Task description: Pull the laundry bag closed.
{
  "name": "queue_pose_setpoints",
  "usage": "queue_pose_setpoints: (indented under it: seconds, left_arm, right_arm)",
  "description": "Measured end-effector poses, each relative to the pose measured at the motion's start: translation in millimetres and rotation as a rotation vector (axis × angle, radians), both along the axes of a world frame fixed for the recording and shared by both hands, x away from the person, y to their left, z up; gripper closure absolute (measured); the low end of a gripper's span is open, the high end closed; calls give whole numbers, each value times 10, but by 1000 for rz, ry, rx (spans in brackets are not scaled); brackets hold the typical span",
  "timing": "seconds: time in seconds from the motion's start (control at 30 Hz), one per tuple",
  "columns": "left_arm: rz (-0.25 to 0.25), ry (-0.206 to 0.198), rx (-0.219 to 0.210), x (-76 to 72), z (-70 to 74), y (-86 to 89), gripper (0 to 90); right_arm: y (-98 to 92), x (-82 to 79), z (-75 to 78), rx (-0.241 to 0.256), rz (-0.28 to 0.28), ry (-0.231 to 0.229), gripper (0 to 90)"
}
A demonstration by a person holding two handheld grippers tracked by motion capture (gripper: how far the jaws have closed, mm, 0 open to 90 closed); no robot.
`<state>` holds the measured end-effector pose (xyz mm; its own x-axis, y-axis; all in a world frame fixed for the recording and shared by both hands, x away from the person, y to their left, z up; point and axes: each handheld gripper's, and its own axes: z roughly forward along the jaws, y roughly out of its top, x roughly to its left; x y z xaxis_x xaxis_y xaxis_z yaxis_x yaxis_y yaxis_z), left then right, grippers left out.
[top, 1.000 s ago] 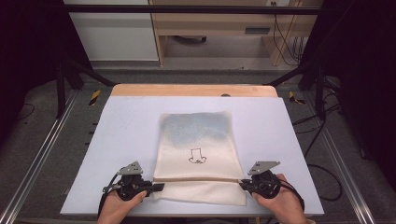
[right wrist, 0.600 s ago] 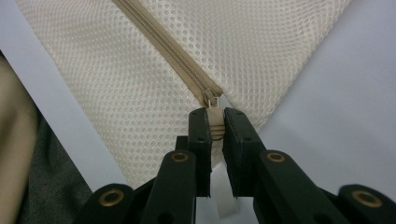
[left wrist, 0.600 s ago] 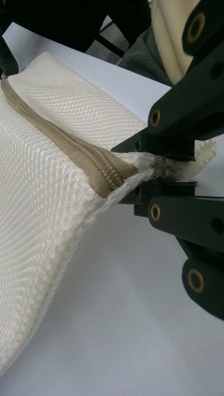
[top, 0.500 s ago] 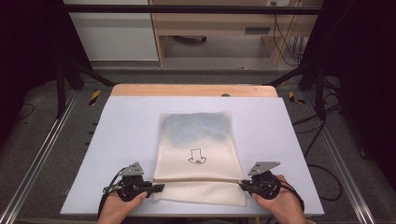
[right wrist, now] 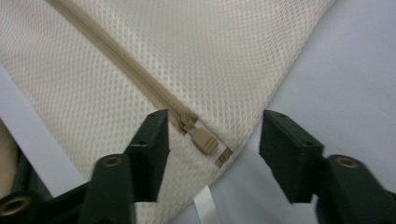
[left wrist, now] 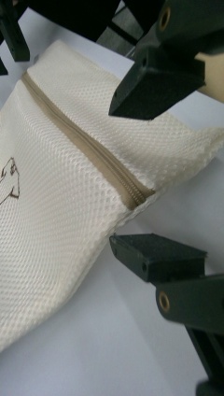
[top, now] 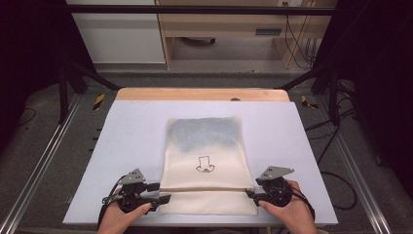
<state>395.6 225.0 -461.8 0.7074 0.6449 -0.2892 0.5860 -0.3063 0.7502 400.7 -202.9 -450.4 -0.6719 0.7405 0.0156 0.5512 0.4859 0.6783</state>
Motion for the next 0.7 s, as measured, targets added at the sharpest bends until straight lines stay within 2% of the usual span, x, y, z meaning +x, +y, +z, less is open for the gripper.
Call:
queue_pose_setpoints:
  seconds: [0.1,0.2,0.43,0.5,0.57,0.7]
  left_arm:
    - [26,-21,19,-11,25,28,181]
    - [46,-50,55,-9,53,61,132]
    - [106,-126,103,14,127,164,91]
    - [118,-143,108,19,149,196,82]
    - [134,-162,83,17,180,221,78]
    - [158,-197,77,8,252,267,73]
  right_arm:
    - [55,8,25,0,-17,-39,240]
    - [103,35,55,12,-38,-43,161]
    - [182,93,162,51,-101,-87,90]
    - [218,105,202,63,-100,-103,82]
    - [256,115,235,68,-108,-120,78]
    - [330,125,304,61,-104,-142,71]
